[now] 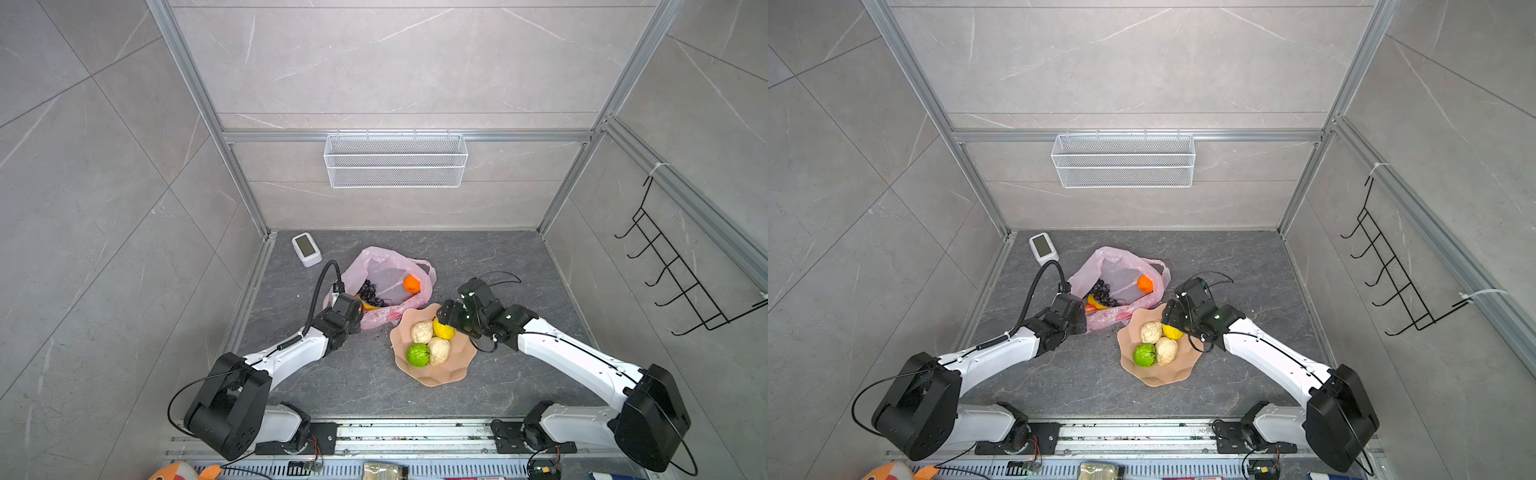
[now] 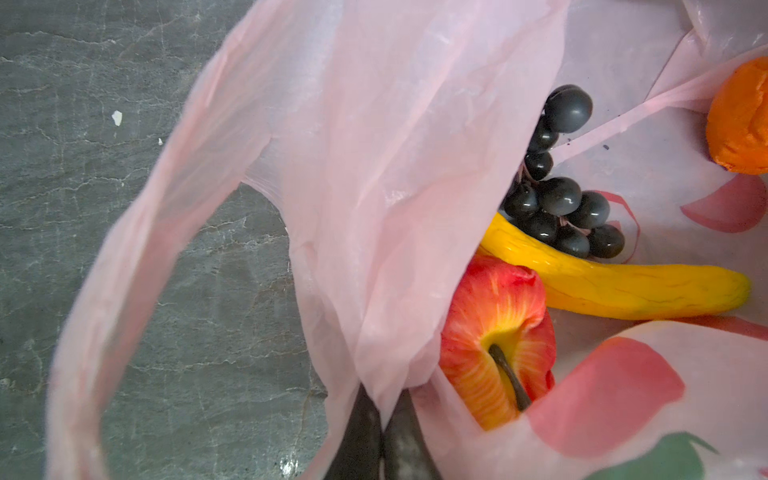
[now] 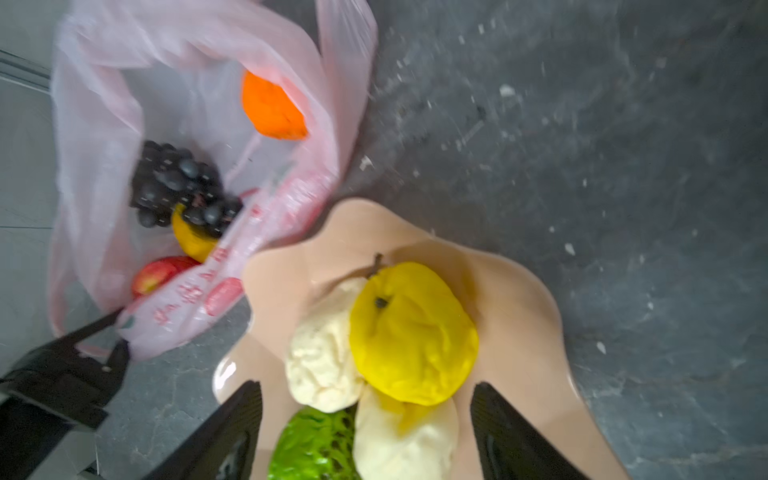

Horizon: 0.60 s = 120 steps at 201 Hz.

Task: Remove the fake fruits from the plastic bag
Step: 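Move the right gripper back over the bag toward the orange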

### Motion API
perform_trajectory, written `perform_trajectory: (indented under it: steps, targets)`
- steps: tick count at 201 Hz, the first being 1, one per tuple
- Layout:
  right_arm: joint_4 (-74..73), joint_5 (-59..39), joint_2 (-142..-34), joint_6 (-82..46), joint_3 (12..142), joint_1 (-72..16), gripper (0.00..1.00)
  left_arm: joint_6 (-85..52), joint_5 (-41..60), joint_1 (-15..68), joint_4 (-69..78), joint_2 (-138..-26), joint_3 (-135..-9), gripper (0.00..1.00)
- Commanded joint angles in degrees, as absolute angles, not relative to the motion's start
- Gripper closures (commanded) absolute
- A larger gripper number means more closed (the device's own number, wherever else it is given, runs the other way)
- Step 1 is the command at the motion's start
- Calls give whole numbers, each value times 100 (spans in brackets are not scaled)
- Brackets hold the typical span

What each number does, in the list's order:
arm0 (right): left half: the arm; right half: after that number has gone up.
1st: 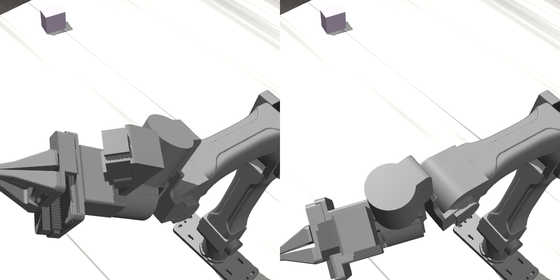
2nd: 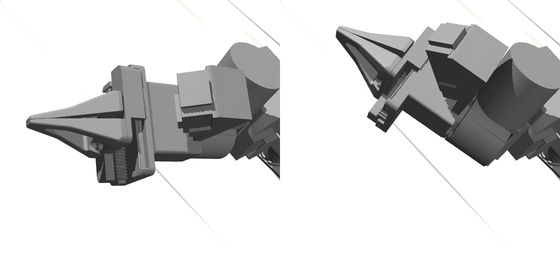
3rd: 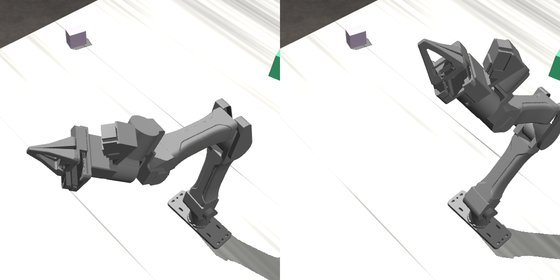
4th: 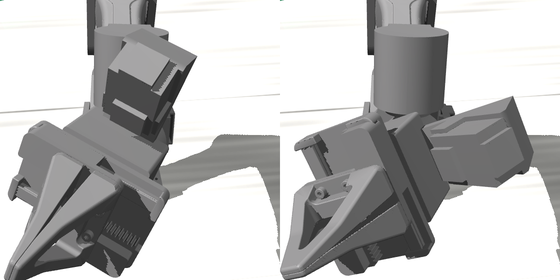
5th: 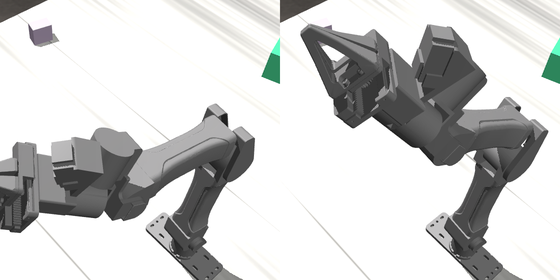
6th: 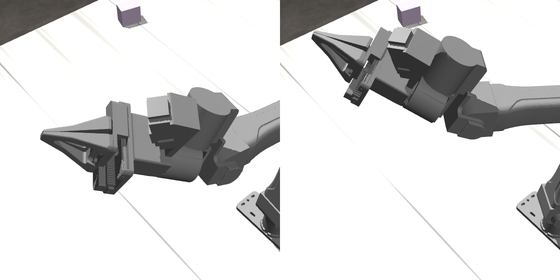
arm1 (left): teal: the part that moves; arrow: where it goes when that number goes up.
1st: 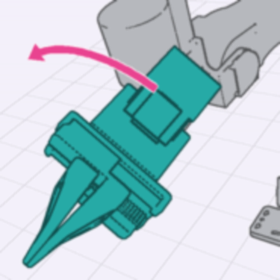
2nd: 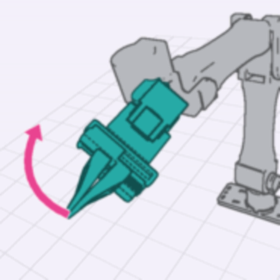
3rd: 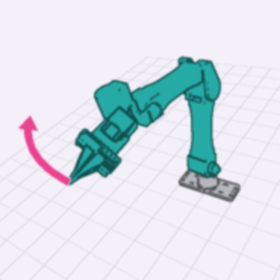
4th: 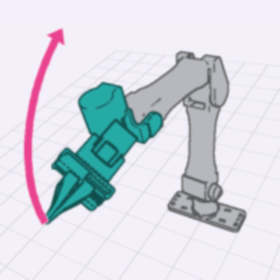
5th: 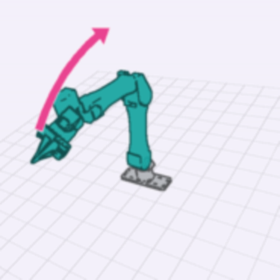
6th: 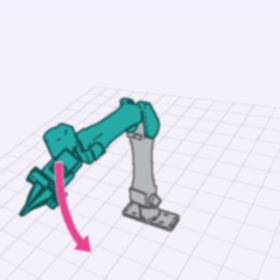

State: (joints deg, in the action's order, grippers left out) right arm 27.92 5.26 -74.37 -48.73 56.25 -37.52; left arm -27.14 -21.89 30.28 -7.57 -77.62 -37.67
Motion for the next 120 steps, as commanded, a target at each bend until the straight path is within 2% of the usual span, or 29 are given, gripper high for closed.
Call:
perform_trajectory:
  steps: [1, 39, 120]
  targets:
    - [3526, 1342, -7889, -4212, 6262, -4069, 19, -2611, -2118, 3041, -703, -7779, -3976, 100]
    - [3656, 1650, -9142, -3616, 7630, -4451, 20, -2626, -2131, 3041, -686, -7673, -3927, 100]
    - [4223, 1906, -12159, -2755, 10611, -4457, 25, -2672, -2016, 3041, -714, -7541, -3894, 100]
